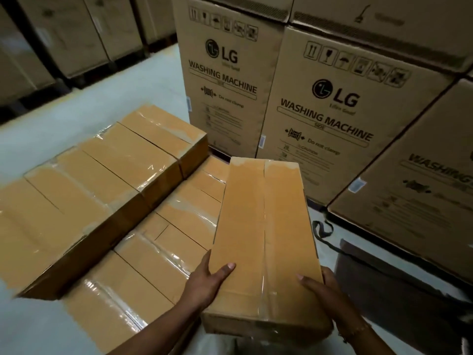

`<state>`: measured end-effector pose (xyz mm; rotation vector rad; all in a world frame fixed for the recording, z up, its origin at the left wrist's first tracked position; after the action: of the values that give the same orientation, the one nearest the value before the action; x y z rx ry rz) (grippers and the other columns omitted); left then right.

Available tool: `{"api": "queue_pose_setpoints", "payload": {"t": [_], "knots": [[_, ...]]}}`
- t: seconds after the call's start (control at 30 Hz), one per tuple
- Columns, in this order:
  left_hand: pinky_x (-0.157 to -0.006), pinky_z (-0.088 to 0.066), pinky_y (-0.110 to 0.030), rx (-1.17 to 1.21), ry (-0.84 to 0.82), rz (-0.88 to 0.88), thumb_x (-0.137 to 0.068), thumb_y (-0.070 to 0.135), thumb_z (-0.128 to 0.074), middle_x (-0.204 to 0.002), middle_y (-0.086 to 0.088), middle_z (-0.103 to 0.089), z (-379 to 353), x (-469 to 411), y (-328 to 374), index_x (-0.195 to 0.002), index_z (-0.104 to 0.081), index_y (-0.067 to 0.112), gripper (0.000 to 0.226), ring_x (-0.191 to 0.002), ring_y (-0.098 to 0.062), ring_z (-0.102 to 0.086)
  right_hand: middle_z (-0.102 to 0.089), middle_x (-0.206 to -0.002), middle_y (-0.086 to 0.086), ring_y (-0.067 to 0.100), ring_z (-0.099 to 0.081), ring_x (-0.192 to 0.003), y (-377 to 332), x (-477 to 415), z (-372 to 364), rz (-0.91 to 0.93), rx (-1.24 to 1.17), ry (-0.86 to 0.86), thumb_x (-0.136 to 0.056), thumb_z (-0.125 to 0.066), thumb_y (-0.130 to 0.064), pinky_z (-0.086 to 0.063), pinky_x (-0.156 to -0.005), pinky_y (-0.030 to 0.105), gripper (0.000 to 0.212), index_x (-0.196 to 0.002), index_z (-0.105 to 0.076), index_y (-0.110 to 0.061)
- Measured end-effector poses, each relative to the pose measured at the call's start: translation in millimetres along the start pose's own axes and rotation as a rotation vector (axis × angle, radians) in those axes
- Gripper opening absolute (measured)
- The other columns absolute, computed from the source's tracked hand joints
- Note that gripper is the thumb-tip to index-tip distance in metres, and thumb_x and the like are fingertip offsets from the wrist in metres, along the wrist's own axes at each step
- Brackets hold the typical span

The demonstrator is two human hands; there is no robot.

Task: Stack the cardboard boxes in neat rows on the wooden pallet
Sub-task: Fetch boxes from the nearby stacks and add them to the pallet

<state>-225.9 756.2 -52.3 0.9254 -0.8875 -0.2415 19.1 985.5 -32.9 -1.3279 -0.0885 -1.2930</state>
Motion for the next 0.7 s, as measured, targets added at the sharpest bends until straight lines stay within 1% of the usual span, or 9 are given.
{"api": "queue_pose_setpoints", "payload": {"t": [0.1, 0.23, 0.33, 0.4, 0.43, 0.5, 0.57, 0.63, 0.7], "knots": [[-0.100, -0.054, -0.035, 0.034, 0.054, 0.011, -0.057, 0.093, -0.063, -0.128, 0.019, -0.068, -7.9, -24.4, 20.3, -0.152, -0.041, 0.042, 0.110, -0.110, -0.006, -0.067, -0.062, -0.117, 0.004, 0.027, -0.062, -0.102, -31.6, -41.7, 19.1, 0.018, 0.026, -0.016, -0.089, -0.075, -0.035, -0.056, -0.084, 0.047, 0.044, -0.123, -0.050, -0.022], [-0.099, -0.055, -0.036, 0.100, 0.123, 0.037, -0.056, 0.096, -0.063, -0.123, 0.020, -0.071, -26.5, -60.6, 36.7, -0.150, -0.039, 0.048, 0.109, -0.107, -0.006, -0.069, -0.065, -0.109, 0.008, 0.029, -0.065, -0.095, -79.6, -102.0, 38.0, 0.036, 0.066, -0.032, -0.085, -0.077, -0.044, -0.054, -0.076, 0.041, 0.046, -0.111, -0.050, -0.017], [-0.095, -0.055, -0.032, 0.147, 0.185, 0.067, -0.057, 0.091, -0.063, -0.118, 0.016, -0.072, -49.4, -94.2, 51.9, -0.152, -0.038, 0.047, 0.108, -0.105, -0.009, -0.069, -0.061, -0.109, 0.003, 0.023, -0.062, -0.093, -116.6, -157.4, 51.0, 0.066, 0.131, -0.082, -0.082, -0.079, -0.049, -0.051, -0.071, 0.036, 0.057, -0.117, -0.047, -0.018], [-0.094, -0.055, -0.032, 0.191, 0.224, 0.098, -0.057, 0.088, -0.064, -0.120, 0.012, -0.072, -70.5, -119.1, 61.1, -0.154, -0.036, 0.044, 0.111, -0.104, -0.010, -0.069, -0.060, -0.110, 0.000, 0.017, -0.059, -0.092, -142.5, -193.7, 61.7, 0.101, 0.191, -0.112, -0.078, -0.082, -0.053, -0.046, -0.066, 0.031, 0.071, -0.129, -0.045, -0.020], [-0.095, -0.055, -0.034, 0.220, 0.244, 0.116, -0.058, 0.087, -0.066, -0.123, 0.010, -0.071, -81.9, -132.7, 64.5, -0.155, -0.035, 0.042, 0.112, -0.106, -0.012, -0.069, -0.061, -0.113, 0.001, 0.016, -0.060, -0.094, -154.8, -212.4, 66.7, 0.128, 0.228, -0.136, -0.071, -0.085, -0.059, -0.047, -0.067, 0.030, 0.081, -0.132, -0.046, -0.023], [-0.096, -0.055, -0.035, 0.269, 0.285, 0.151, -0.064, 0.080, -0.072, -0.128, 0.009, -0.069, -105.0, -160.4, 73.7, -0.156, -0.033, 0.038, 0.109, -0.109, -0.014, -0.068, -0.066, -0.116, 0.001, 0.020, -0.063, -0.098, -180.4, -254.5, 80.1, 0.170, 0.302, -0.165, -0.050, -0.080, -0.076, -0.052, -0.075, 0.034, 0.097, -0.130, -0.053, -0.026], [-0.097, -0.055, -0.036, 0.325, 0.336, 0.198, -0.063, 0.077, -0.075, -0.129, 0.008, -0.068, -126.9, -184.3, 82.2, -0.156, -0.032, 0.033, 0.111, -0.110, -0.013, -0.068, -0.069, -0.116, 0.000, 0.023, -0.065, -0.102, -203.4, -294.8, 89.0, 0.197, 0.351, -0.240, -0.041, -0.078, -0.082, -0.056, -0.084, 0.041, 0.105, -0.129, -0.057, -0.028], [-0.098, -0.052, -0.034, 0.356, 0.359, 0.239, -0.064, 0.074, -0.075, -0.134, 0.006, -0.065, -145.2, -206.1, 92.9, -0.156, -0.029, 0.028, 0.113, -0.114, -0.015, -0.065, -0.069, -0.116, -0.001, 0.023, -0.066, -0.103, -221.6, -332.2, 93.1, 0.210, 0.382, -0.309, -0.043, -0.081, -0.081, -0.058, -0.084, 0.045, 0.105, -0.131, -0.056, -0.029], [-0.094, -0.048, -0.029, 0.386, 0.372, 0.281, -0.078, 0.056, -0.081, -0.136, 0.005, -0.062, -158.2, -225.6, 99.0, -0.156, -0.026, 0.023, 0.100, -0.116, -0.017, -0.063, -0.068, -0.115, -0.001, 0.021, -0.065, -0.100, -241.7, -357.4, 87.1, 0.223, 0.400, -0.366, -0.060, -0.086, -0.068, -0.055, -0.073, 0.036, 0.089, -0.132, -0.055, -0.026]]}}
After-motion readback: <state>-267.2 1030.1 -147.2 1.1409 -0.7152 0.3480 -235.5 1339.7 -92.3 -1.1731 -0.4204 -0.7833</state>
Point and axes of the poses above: each hand's wrist, its own x-axis away from the middle knuckle, its own z-axis out of the back of the hand, y = z × x, the point moved 9 cm from there along -x, towards the middle knuckle
